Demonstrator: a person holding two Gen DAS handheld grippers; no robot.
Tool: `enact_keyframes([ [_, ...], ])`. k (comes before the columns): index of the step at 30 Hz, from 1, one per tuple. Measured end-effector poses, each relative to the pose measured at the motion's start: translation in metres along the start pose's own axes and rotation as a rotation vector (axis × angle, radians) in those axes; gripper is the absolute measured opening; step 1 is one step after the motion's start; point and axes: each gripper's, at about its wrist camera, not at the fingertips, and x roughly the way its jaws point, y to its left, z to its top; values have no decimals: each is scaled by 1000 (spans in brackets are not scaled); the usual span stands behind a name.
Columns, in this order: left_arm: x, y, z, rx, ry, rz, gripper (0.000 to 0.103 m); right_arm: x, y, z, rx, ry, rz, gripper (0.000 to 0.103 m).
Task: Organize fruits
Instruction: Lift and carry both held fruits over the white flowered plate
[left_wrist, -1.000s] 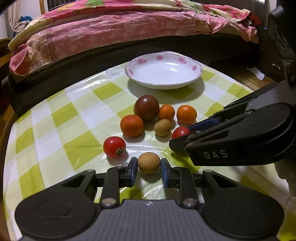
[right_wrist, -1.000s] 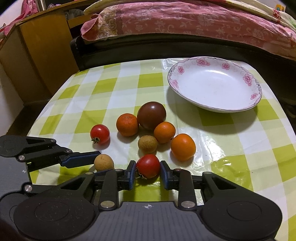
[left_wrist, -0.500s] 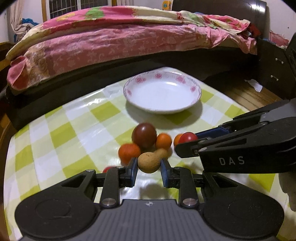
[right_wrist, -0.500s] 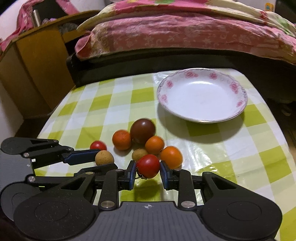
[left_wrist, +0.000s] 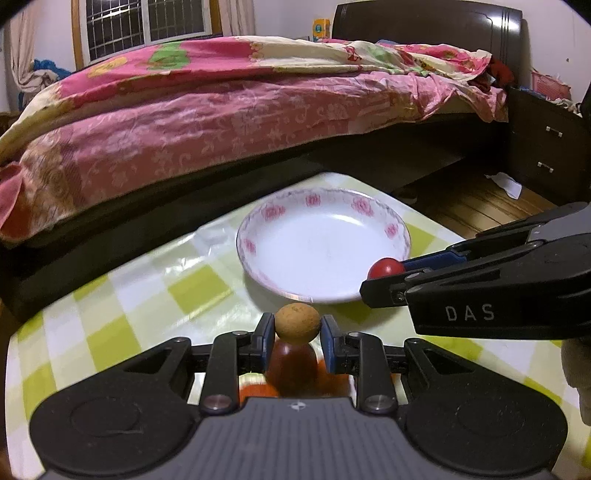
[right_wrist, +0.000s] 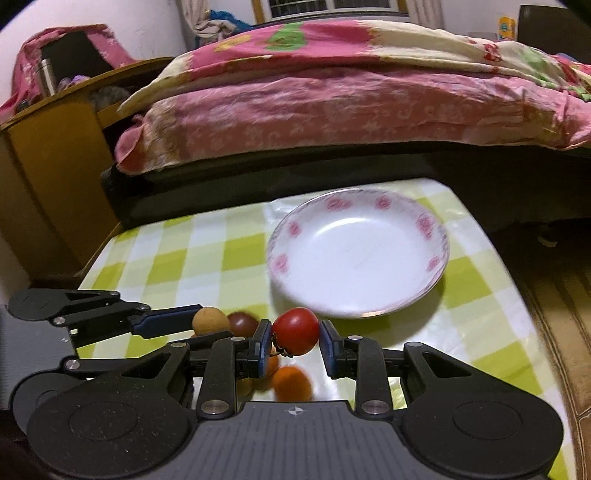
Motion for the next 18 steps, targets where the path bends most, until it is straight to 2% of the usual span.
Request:
enact_keyframes([
  [10,42,2,24,46,-2,-4,34,28,-29,22,3,-7,-70,25],
  [18,61,0,23,60,23,-17,34,45,-41,23,9,17,-83,25],
])
